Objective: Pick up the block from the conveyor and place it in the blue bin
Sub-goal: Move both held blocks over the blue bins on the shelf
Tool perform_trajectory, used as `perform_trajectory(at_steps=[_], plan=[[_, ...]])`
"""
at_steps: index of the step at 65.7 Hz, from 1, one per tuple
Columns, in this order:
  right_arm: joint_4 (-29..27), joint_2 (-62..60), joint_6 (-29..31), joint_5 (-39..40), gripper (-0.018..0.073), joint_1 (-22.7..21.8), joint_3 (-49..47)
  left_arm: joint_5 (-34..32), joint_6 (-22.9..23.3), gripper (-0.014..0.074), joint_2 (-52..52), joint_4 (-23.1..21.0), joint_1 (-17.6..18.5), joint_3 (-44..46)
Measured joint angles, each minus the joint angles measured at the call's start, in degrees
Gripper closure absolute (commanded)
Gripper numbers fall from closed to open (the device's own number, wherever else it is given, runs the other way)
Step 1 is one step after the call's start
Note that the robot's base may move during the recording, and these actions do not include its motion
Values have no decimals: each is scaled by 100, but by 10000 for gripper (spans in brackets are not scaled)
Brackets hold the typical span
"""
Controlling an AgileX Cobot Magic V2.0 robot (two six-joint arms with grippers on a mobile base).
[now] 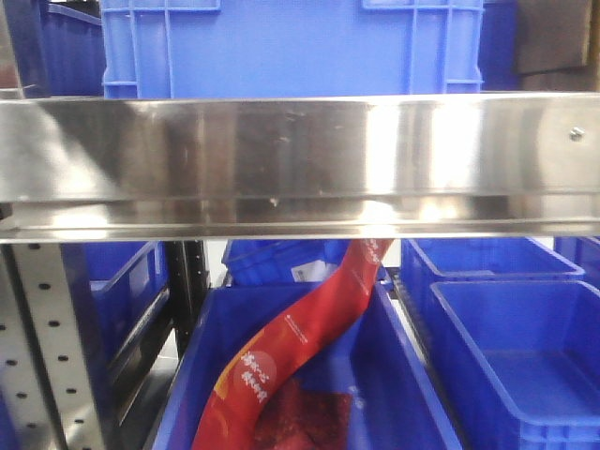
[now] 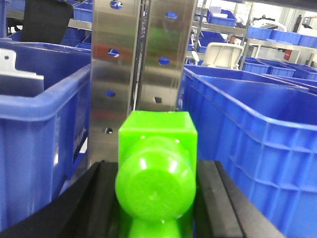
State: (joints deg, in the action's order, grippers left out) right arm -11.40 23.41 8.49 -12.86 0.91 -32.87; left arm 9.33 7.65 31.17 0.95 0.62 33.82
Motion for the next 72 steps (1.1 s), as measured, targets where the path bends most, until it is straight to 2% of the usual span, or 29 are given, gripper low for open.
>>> perform_trajectory(at_steps=[72], plan=[[0, 0, -10, -11, 727, 0, 0, -13, 0, 707, 0, 0, 0, 0]])
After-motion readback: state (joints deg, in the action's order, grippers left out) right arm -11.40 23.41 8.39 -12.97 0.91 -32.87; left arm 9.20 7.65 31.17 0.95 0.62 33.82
